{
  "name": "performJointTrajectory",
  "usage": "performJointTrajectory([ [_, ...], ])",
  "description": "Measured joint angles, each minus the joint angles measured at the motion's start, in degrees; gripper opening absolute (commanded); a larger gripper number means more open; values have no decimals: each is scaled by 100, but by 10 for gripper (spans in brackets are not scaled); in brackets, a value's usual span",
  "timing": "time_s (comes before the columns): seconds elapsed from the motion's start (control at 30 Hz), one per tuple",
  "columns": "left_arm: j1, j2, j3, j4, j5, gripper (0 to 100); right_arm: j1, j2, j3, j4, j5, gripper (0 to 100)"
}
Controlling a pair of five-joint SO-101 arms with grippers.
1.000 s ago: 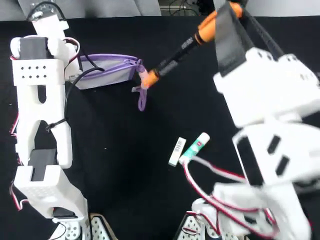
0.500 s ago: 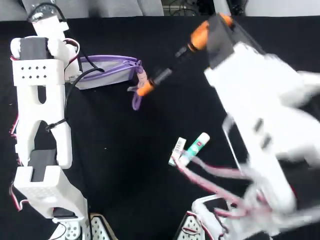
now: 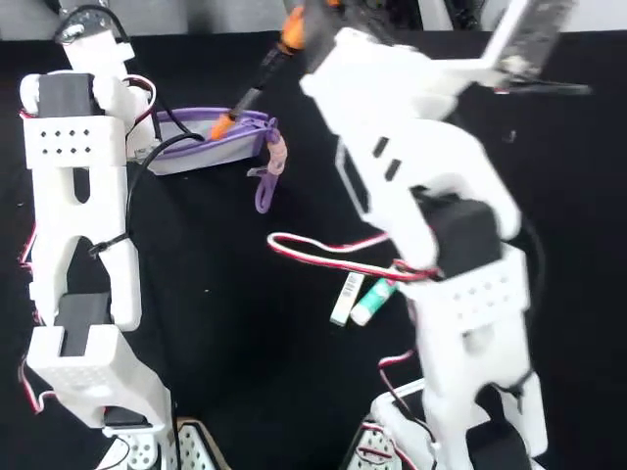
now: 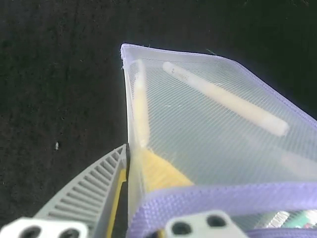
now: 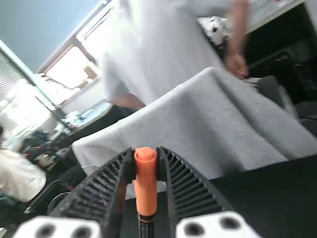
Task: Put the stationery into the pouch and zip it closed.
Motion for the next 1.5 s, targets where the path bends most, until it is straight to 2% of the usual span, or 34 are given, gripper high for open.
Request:
performJointTrajectory([
  [0.27,0,0,0,0,-9,30,-44,9,1925,-2620,79,11],
  [0.4,0,0,0,0,-9,30,-211,9,2541,-3596,589,11],
  [0.63,0,0,0,0,-9,30,-598,9,3437,-4677,1468,15],
  [0.7,0,0,0,0,-9,30,-747,9,3736,-4958,1802,62],
  [0.87,0,0,0,0,-9,30,-1160,9,4510,-5811,2602,336],
  [0.97,0,0,0,0,-9,30,-1336,9,4870,-6224,2716,351],
  [1.13,-9,0,9,0,-9,30,-1389,-44,4923,-6277,2752,310],
  [1.27,-114,0,9,-44,-9,30,-1248,-703,4949,-5996,2752,304],
  [1.4,-255,-35,185,-229,-9,30,-853,-1793,4949,-5002,2752,304],
  [1.5,-290,-79,352,-413,0,30,-607,-2690,4897,-3868,2778,304],
])
